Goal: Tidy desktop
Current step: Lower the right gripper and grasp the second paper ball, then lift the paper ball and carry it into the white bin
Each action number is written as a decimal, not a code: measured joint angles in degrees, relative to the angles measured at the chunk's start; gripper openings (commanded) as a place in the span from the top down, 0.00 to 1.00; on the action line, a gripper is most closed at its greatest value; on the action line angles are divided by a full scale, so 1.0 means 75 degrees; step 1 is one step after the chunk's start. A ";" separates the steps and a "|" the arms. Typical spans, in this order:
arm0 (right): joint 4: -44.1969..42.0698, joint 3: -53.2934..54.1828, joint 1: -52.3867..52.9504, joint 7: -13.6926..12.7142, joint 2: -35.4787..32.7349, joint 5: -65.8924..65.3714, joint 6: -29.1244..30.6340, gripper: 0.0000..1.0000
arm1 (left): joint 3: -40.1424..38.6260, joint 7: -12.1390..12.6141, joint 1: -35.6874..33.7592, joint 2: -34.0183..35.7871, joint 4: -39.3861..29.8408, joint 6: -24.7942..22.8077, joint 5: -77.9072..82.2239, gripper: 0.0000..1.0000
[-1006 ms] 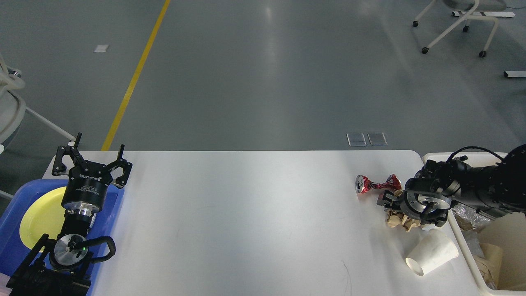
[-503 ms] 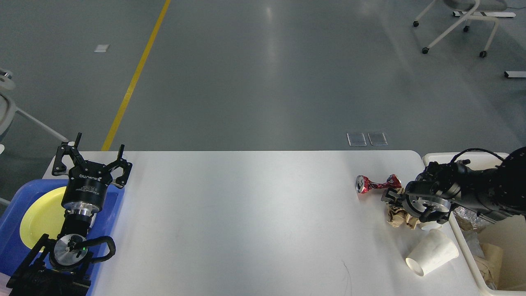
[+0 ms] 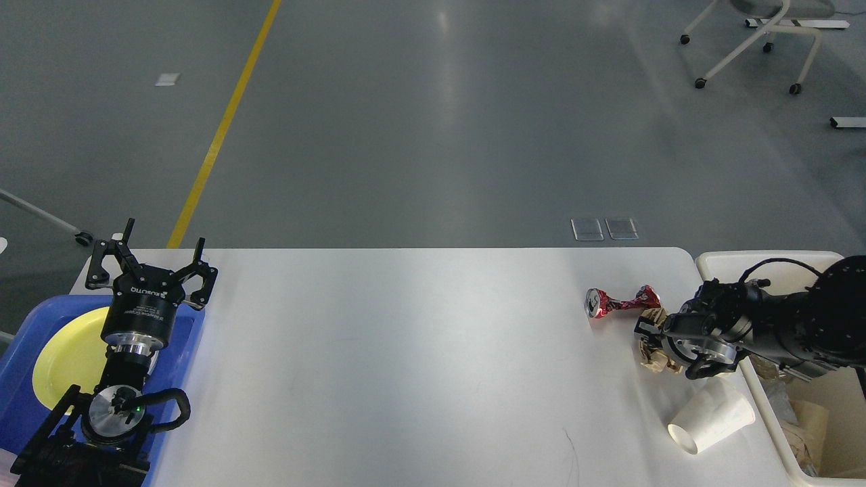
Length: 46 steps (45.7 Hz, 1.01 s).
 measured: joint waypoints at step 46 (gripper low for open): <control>0.3940 -0.0530 0.4329 0.0046 -0.1351 0.0224 0.1926 1.00 | 0.0004 0.0000 0.0000 0.0000 0.0000 0.0000 0.0000 0.04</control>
